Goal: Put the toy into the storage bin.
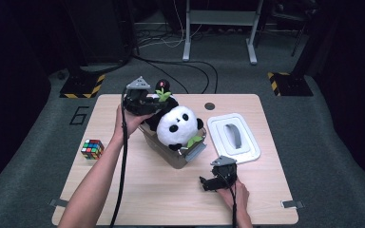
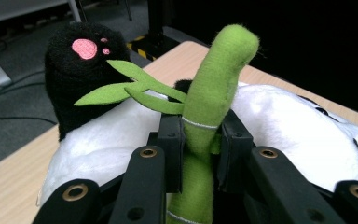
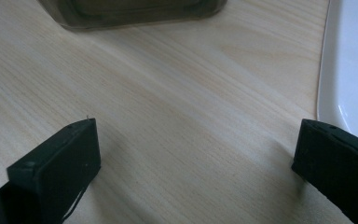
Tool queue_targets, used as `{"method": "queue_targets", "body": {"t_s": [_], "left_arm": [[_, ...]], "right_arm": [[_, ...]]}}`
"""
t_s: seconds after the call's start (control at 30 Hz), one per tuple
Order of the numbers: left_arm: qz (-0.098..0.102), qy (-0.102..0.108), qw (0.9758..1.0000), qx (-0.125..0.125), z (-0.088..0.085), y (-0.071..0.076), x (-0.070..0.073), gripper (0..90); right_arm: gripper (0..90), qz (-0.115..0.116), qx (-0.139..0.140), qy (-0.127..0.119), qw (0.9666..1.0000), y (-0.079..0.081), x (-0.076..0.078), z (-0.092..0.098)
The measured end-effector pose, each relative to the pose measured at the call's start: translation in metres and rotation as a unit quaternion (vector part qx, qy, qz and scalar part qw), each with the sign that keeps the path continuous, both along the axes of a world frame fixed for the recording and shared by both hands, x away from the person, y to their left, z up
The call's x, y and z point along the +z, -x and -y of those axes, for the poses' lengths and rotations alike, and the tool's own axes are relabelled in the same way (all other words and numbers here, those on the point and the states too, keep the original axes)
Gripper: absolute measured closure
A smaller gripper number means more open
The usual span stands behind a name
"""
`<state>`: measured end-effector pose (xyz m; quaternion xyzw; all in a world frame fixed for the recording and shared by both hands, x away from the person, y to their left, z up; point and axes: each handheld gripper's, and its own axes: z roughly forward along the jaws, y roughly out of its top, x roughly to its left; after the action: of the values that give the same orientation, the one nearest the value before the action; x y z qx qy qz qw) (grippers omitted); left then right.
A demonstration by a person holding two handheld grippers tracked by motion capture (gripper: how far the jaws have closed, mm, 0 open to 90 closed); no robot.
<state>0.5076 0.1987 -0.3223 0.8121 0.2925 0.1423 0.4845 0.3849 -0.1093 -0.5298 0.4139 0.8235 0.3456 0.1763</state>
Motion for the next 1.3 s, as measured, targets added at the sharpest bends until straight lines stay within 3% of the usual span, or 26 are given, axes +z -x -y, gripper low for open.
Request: {"method": "queue_targets", "body": {"t_s": [0.27,0.37,0.47,0.67,0.83,0.93,1.1,1.17,1.3], "left_arm": [[-0.017,-0.003,0.9998,0.005,0.007,-0.005,-0.017,74.8],[-0.034,0.0,0.9993,0.014,0.006,-0.008,-0.025,74.7],[-0.035,0.003,0.9992,0.017,0.006,-0.01,-0.029,74.6],[-0.046,-0.014,0.9984,0.029,0.008,-0.015,-0.038,73.9],[-0.066,-0.011,0.9972,0.034,0.007,-0.019,-0.047,70.6],[-0.072,-0.018,0.9965,0.036,0.005,-0.019,-0.047,58.0],[-0.063,-0.002,0.9967,0.051,0.005,-0.01,-0.035,29.0],[-0.057,-0.002,0.9972,0.048,0.008,-0.007,-0.031,22.4],[-0.056,-0.008,0.9975,0.042,0.019,-0.004,-0.031,17.7]], "right_arm": [[0.0,0.001,-0.002,0.0,1.0,0.0,0.0,0.0],[0.0,0.0,-0.005,-0.002,1.0,0.0,0.0,-0.001],[0.0,0.0,-0.001,0.0,1.0,0.0,0.0,0.0],[0.0,0.0,-0.005,-0.002,1.0,0.0,0.0,-0.001],[0.0,-0.001,-0.005,-0.002,1.0,0.0,0.0,-0.001],[0.0,0.0,-0.005,-0.002,1.0,0.0,0.0,-0.001],[0.0,0.0,-0.005,-0.002,1.0,0.0,0.0,-0.001],[0.0,0.0,-0.003,-0.001,1.0,0.0,0.0,0.0],[0.0,0.0,-0.005,-0.002,1.0,0.0,0.0,-0.001]]}}
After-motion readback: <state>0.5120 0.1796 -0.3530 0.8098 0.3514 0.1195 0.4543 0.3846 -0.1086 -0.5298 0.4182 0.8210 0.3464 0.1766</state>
